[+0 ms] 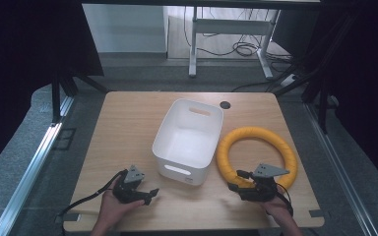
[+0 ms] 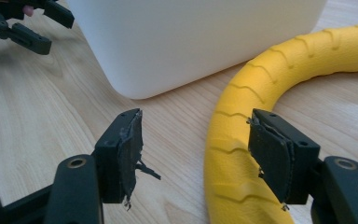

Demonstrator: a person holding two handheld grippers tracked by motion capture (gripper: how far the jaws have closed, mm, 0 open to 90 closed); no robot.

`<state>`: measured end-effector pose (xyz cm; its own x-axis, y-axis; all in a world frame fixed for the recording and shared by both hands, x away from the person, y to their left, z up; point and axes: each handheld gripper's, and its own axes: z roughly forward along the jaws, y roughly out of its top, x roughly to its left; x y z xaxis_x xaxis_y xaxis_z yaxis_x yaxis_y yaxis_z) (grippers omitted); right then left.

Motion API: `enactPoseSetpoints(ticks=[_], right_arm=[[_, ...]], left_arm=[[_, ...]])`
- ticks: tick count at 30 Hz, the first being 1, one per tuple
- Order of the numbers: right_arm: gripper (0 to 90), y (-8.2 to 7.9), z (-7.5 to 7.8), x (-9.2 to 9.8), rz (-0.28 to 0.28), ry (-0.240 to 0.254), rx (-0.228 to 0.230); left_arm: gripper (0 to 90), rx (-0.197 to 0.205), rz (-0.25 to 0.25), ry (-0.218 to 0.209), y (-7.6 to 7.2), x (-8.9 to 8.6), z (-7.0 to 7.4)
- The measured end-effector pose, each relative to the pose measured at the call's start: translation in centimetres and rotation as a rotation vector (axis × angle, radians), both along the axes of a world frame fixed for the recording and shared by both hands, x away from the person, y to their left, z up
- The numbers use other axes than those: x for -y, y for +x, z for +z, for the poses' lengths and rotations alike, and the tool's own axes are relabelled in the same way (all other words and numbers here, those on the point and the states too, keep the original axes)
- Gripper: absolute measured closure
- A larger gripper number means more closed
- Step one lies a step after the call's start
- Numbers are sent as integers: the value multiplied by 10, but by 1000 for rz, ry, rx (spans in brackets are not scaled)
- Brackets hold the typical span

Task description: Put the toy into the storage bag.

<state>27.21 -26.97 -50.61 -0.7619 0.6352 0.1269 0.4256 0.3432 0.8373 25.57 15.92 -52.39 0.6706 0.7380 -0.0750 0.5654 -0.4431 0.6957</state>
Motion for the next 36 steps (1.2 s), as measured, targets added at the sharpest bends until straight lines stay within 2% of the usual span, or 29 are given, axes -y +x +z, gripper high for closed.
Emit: enactPoseSetpoints(ticks=[3, 11, 16, 20, 25, 28, 32, 36], right_arm=[[356, 0, 1, 2, -8, 0, 3], [358, 0, 1, 2, -12, -2, 10], [348, 0, 3, -1, 9, -35, 10], [346, 1, 9, 0, 18, -38, 11], [342, 6, 19, 2, 15, -51, 16], [334, 12, 28, 1, 35, -149, -1], [330, 20, 38, 2, 44, -227, -22], [308, 28, 43, 3, 58, -292, -50]], left_arm=[[206, 1, 0, 7, 0, 0, 0], [206, 9, 0, -14, -2, -2, 3], [211, 6, 2, -18, -3, -1, 3], [212, 3, 2, -16, -2, -1, 4], [214, 6, 6, -34, -1, -4, 7], [214, 6, -4, -29, -2, -5, 8], [215, 3, -1, -44, -3, -5, 9], [214, 0, -1, -38, -2, -4, 8]])
